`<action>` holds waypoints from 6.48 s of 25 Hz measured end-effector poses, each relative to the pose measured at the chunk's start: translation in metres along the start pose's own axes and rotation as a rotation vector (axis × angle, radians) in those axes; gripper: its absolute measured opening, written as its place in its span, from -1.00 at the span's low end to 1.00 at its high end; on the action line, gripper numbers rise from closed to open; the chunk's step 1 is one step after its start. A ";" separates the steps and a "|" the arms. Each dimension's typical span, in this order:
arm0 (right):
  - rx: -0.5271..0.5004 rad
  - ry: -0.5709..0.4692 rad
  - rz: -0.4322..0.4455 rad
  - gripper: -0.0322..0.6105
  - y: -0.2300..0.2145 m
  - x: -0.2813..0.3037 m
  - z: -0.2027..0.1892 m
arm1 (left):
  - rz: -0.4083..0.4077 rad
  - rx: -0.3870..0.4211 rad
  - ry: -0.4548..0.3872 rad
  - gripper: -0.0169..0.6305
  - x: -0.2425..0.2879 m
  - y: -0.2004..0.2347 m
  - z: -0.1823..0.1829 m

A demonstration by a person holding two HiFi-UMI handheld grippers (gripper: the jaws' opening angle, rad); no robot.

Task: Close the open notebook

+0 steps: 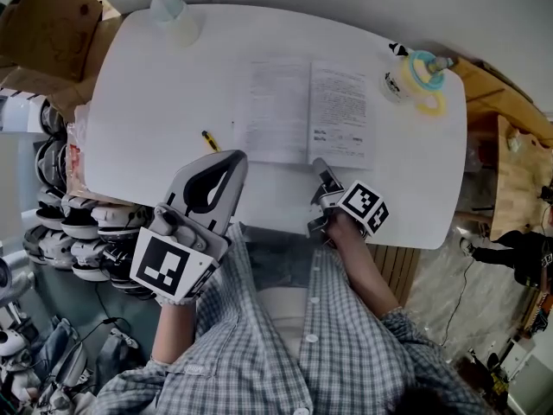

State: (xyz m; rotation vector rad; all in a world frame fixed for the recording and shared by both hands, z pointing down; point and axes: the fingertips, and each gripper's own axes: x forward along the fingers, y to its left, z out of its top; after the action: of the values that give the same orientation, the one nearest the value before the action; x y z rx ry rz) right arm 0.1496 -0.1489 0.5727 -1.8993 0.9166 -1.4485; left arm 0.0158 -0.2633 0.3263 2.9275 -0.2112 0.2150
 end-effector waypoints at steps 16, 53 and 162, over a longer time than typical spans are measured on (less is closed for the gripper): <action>-0.333 -0.073 -0.079 -0.77 0.007 -0.004 0.006 | 0.026 0.008 -0.010 -0.92 -0.008 -0.002 0.000; -1.819 0.165 -0.175 -0.81 0.054 0.029 -0.066 | 0.063 0.003 -0.022 -0.92 -0.023 0.004 0.000; -1.403 -0.469 0.458 -0.84 0.229 -0.235 0.085 | 0.004 0.126 -0.237 -0.92 0.015 -0.153 0.068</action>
State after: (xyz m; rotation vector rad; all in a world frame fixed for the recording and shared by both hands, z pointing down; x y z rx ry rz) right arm 0.1504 -0.0951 0.2379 -2.3998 2.2056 0.1296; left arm 0.0636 -0.1309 0.2344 3.0743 -0.2471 -0.1242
